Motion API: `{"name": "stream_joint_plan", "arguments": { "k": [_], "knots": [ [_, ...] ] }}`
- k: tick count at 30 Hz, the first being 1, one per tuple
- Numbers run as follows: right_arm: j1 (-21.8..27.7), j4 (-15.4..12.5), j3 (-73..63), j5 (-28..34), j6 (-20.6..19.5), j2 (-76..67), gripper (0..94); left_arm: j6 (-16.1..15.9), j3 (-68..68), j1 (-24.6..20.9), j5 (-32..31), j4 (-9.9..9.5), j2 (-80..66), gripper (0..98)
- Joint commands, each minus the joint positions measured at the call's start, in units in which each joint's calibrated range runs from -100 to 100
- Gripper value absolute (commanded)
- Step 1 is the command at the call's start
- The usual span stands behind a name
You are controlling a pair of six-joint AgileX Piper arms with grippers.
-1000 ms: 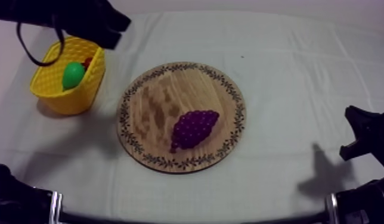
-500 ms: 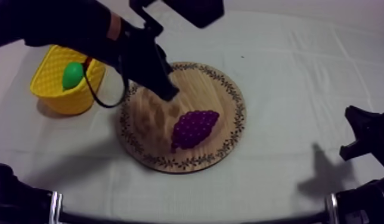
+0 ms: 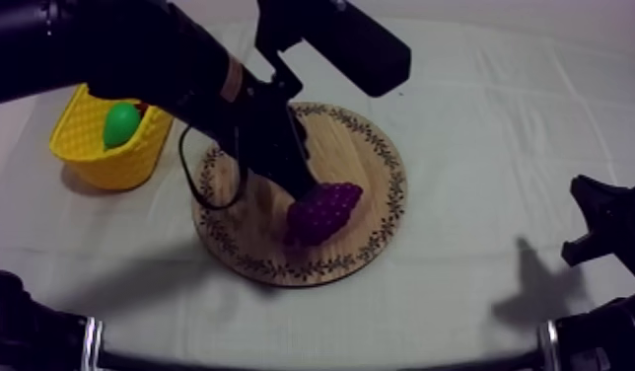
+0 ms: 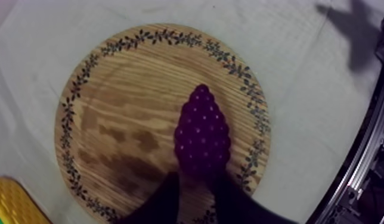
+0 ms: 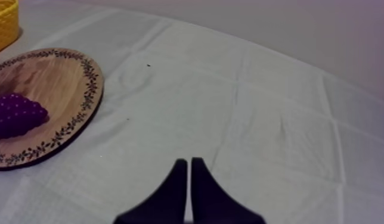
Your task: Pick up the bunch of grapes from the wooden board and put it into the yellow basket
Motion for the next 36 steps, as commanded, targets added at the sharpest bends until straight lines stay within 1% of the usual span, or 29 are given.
{"name": "stream_joint_plan", "arguments": {
  "k": [1,5,6,9,15,23,31,33,36],
  "knots": [
    [-0.02,0.01,-0.03,-0.03,0.00,-0.01,0.4,0.27,0.02,-0.03,0.46,0.11,0.40,53.9],
    [-0.02,0.01,-0.03,-0.03,0.00,-0.01,0.4,0.60,0.22,0.30,2.24,0.32,1.69,80.2],
    [-0.02,0.01,-0.03,-0.03,0.00,-0.01,0.4,0.71,0.28,0.44,2.66,0.42,2.10,85.1],
    [-0.02,0.01,-0.03,-0.03,0.00,-0.01,0.4,1.17,-0.13,0.79,3.30,0.63,3.69,92.5],
    [-0.02,0.01,-0.03,-0.03,0.00,-0.01,0.4,1.42,-1.48,0.85,2.26,0.92,8.00,96.0],
    [-0.02,0.01,-0.03,-0.03,0.00,-0.01,0.4,1.49,-1.70,0.68,-3.20,0.60,16.36,96.3],
    [-0.02,0.01,-0.03,-0.03,0.00,-0.01,0.4,-0.02,-3.35,-0.42,-8.47,0.61,24.01,95.7],
    [-0.02,0.01,-0.03,-0.03,0.00,-0.01,0.4,-0.26,-4.41,-0.74,-8.97,0.61,25.71,95.7],
    [-0.02,0.01,-0.03,-0.03,0.00,-0.01,0.4,-0.87,-6.38,-1.11,-8.08,0.94,27.74,95.7]
  ]
}}
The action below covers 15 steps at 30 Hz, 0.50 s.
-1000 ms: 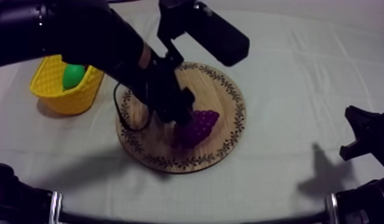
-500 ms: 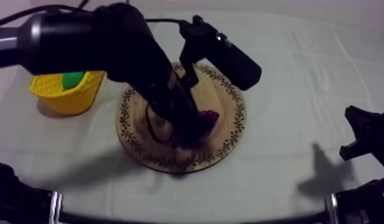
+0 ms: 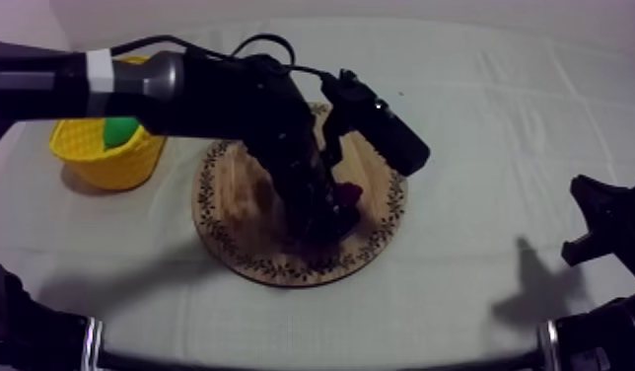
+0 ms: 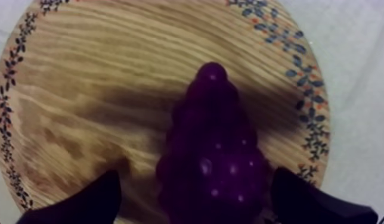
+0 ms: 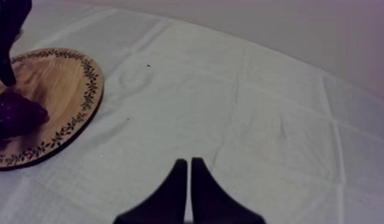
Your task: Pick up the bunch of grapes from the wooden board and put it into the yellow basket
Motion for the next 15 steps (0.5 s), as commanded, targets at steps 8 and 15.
{"name": "stream_joint_plan", "arguments": {
  "k": [8,15],
  "knots": [
    [-0.02,0.01,-0.03,-0.03,0.00,-0.01,0.4,-2.49,-4.50,-0.31,4.80,0.97,4.35,94.1],
    [-0.02,0.01,-0.03,-0.03,0.00,-0.01,0.4,-4.26,-8.46,-1.17,8.53,2.69,7.11,81.8]
  ]
}}
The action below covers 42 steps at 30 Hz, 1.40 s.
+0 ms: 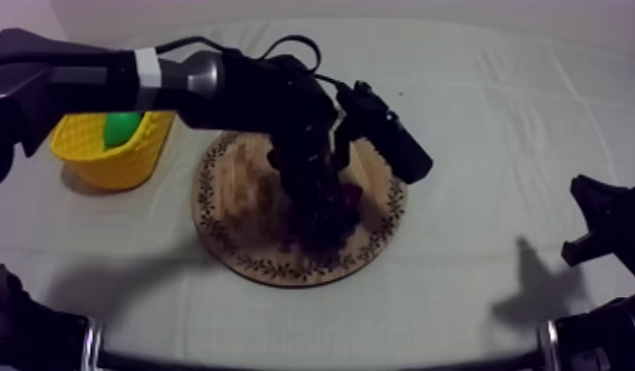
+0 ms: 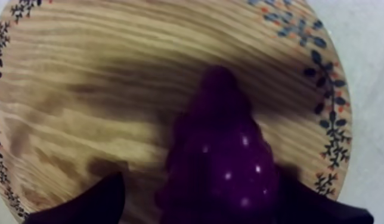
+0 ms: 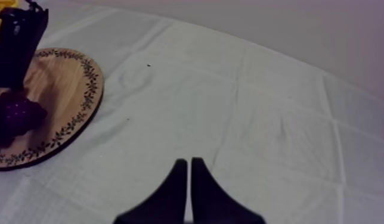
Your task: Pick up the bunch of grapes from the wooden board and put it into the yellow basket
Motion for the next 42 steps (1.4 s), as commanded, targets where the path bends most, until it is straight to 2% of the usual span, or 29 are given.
{"name": "stream_joint_plan", "arguments": {
  "k": [1,10,18,23,32,38,42],
  "knots": [
    [-0.02,0.01,-0.03,-0.03,0.00,-0.01,0.4,-0.35,-1.41,-0.29,1.07,0.46,0.61,79.7],
    [-0.02,0.01,-0.03,-0.03,0.00,-0.01,0.4,-1.95,-3.94,-1.34,3.35,1.88,2.24,61.3],
    [-0.02,0.01,-0.03,-0.03,0.00,-0.01,0.4,-3.09,-2.84,-1.86,2.55,2.21,1.21,45.5],
    [-0.02,0.01,-0.03,-0.03,0.00,-0.01,0.4,-3.53,0.16,-2.20,2.41,2.03,-2.47,42.7],
    [-0.02,0.01,-0.03,-0.03,0.00,-0.01,0.4,-4.38,7.49,-3.60,7.26,3.01,-15.01,42.1],
    [-0.02,0.01,-0.03,-0.03,0.00,-0.01,0.4,-4.00,12.83,-5.79,9.54,2.14,-26.05,41.6],
    [-0.02,0.01,-0.03,-0.03,0.00,-0.01,0.4,-3.68,16.29,-8.16,14.16,1.66,-33.27,42.4]
  ]
}}
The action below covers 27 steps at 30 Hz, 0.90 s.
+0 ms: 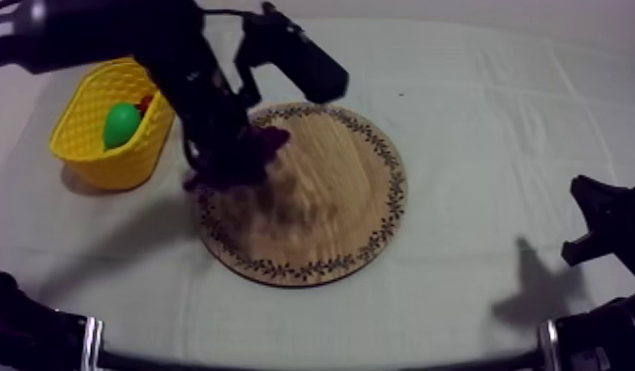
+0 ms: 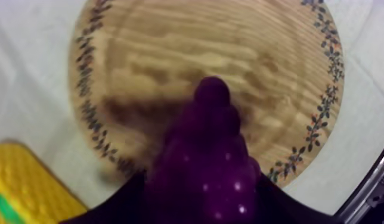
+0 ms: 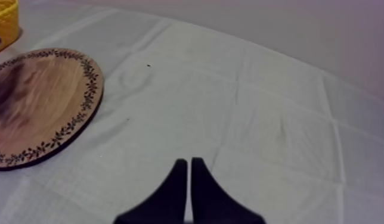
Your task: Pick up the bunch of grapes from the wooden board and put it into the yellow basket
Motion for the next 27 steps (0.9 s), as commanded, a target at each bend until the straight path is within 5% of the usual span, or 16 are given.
{"name": "stream_joint_plan", "arguments": {
  "k": [1,7,11,22,27],
  "knots": [
    [-0.02,0.01,-0.03,-0.03,0.00,-0.01,0.4,0.12,2.39,-1.72,3.18,0.00,-5.99,42.5],
    [-0.02,0.01,-0.03,-0.03,0.00,-0.01,0.4,-0.19,7.42,-8.20,6.69,-0.41,-12.99,41.6],
    [-0.02,0.01,-0.03,-0.03,0.00,-0.01,0.4,-1.46,6.50,-13.05,5.94,-2.44,-14.74,41.4],
    [-0.02,0.01,-0.03,-0.03,0.00,-0.01,0.4,1.57,3.38,-21.55,-10.98,-8.69,-11.21,40.5],
    [-0.02,0.01,-0.03,-0.03,-0.01,-0.01,0.4,2.61,3.83,-23.24,-14.67,-9.39,-7.16,39.4]
  ]
}}
